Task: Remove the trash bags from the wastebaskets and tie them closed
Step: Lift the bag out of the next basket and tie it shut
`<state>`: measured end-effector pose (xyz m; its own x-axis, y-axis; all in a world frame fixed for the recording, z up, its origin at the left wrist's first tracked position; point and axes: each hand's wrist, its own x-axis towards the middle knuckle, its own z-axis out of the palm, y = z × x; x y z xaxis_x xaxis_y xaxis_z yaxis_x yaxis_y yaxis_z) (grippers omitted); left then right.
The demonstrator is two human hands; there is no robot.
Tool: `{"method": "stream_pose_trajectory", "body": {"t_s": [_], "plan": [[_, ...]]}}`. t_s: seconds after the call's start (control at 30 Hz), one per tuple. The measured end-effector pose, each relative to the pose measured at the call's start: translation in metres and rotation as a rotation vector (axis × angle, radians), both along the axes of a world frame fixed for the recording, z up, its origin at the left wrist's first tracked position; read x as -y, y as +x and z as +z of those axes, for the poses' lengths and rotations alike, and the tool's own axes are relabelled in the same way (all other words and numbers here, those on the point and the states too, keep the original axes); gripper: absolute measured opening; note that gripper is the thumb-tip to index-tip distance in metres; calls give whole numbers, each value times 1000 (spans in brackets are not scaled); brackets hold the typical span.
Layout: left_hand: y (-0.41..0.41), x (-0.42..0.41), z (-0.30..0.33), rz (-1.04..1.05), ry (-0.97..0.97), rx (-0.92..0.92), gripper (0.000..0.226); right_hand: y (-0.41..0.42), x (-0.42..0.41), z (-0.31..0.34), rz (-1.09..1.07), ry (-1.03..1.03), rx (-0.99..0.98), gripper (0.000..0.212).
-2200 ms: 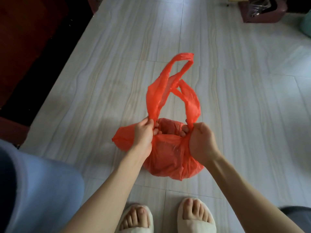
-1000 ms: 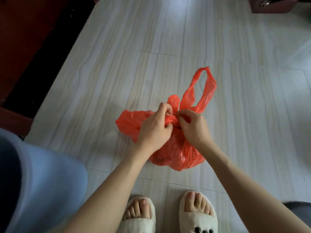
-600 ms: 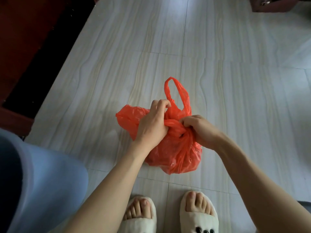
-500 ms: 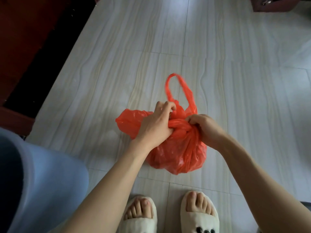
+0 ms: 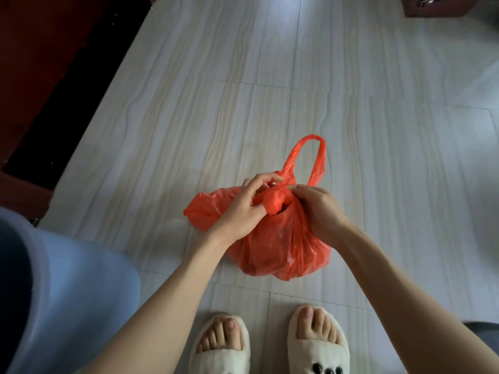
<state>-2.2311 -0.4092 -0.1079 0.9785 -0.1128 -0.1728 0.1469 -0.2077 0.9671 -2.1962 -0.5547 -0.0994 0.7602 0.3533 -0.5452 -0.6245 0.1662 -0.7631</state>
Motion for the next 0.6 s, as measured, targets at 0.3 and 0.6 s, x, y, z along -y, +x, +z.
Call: {"method": "stream_pose_trajectory", "body": {"t_s": [0.3,0.6], "plan": [[-1,12,8,182,-212,-170,22,6,-4,-4,-158,-476,196,28],[-13,7,9,639,-288,-317,34,11,25,-24,-345,-823,82,39]]}}
